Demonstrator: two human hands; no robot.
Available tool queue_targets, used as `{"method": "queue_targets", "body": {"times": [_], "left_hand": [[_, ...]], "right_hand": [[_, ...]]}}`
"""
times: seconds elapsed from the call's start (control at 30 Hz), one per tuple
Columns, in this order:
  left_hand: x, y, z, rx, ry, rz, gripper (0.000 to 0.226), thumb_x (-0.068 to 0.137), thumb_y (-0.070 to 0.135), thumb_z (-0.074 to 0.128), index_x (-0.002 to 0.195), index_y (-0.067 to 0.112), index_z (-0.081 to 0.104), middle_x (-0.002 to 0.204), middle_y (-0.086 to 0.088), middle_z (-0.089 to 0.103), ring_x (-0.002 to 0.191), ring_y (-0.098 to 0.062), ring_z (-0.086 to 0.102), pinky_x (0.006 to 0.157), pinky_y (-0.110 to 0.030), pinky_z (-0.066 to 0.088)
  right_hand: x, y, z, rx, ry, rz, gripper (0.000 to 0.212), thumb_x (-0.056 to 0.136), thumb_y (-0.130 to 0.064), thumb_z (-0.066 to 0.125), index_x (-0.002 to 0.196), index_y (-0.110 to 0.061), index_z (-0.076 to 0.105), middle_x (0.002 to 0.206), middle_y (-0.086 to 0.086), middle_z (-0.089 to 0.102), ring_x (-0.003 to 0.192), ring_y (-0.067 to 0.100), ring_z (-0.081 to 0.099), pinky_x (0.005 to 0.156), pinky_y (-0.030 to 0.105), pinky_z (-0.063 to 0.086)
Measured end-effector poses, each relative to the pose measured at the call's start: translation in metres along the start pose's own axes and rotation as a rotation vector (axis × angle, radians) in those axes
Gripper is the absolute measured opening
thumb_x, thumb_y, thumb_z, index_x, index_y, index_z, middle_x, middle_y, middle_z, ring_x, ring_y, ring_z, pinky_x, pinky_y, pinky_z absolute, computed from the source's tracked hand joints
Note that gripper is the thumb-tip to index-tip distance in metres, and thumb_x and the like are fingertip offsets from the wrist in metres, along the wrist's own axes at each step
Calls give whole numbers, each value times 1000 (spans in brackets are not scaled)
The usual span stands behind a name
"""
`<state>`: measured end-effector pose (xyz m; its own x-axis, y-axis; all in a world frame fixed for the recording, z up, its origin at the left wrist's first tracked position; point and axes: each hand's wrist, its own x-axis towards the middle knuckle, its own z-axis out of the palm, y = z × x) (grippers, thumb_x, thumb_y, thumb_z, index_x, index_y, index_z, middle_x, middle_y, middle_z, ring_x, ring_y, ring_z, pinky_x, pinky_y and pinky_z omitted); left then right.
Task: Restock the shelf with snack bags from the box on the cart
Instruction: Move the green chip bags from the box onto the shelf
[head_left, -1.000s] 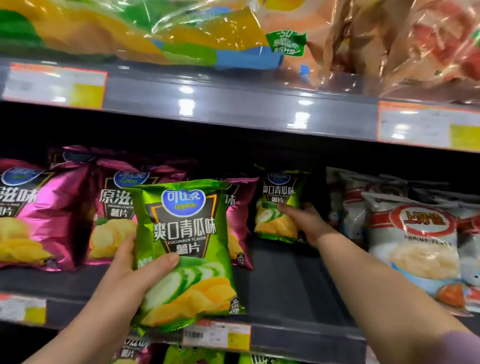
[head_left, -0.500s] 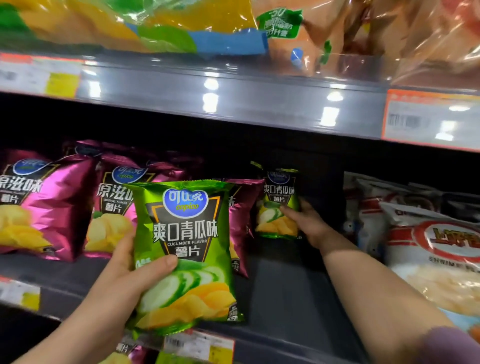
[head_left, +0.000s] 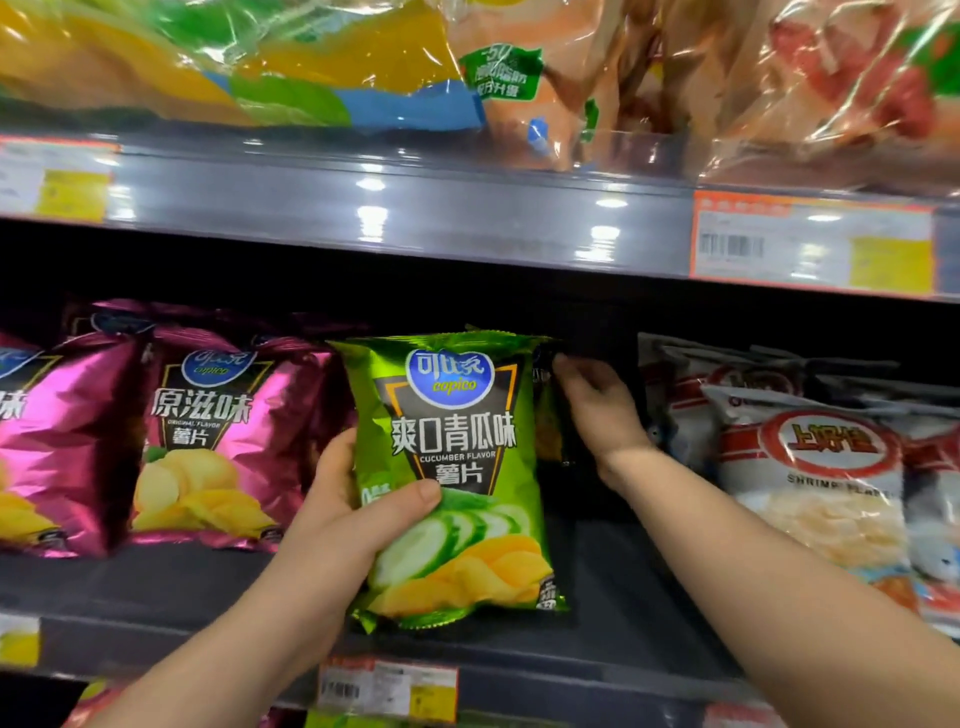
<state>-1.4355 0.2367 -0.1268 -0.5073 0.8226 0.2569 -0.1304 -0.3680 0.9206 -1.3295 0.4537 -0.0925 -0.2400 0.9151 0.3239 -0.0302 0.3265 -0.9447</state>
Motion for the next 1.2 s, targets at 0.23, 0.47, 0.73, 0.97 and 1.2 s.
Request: {"method": "queue_targets", "body": {"times": [0.23,0.47,0.73,0.97,1.2], "left_hand": [[37,-14,57,51,-64,8,63,62,14,85,108,35,47,99,0,73,85,-15,73,68,-27,59],[65,-25,86,130,-145,-49,75,74,10,78,136,20,38,110,-2,68,96,-18,69,80,-32,57],[81,-45,91,247,-150,-139,48,77,10,75,117,23,52,109,-2,68,97,-20,67,89,-37,55],[84,-53,87,329,-121,-154,50,78,10,74,119,23,50,109,-1,67,98,-19,66,85,-32,55],[78,-58,92,433,-151,-118,71,76,15,77,136,20,40,120,-3,62,107,-20,62,96,-35,51]], "right_hand": [[-61,-51,-49,68,-418,183,83,50,-69,61,123,-31,55,118,-4,68,107,17,65,95,38,49],[-30,-62,-66,-119,-110,9,90,60,-24,86,136,-24,38,129,2,60,112,21,61,99,44,49],[0,-62,-66,-380,-335,123,60,73,-14,78,125,-23,51,117,-1,66,105,18,63,90,40,53],[17,-80,-73,-1050,-532,-149,68,74,-36,77,134,-24,47,128,-3,53,113,13,50,89,20,37],[31,-76,-57,-1165,-678,-222,64,72,-23,79,128,-14,48,113,1,55,96,14,52,72,21,43]]}}
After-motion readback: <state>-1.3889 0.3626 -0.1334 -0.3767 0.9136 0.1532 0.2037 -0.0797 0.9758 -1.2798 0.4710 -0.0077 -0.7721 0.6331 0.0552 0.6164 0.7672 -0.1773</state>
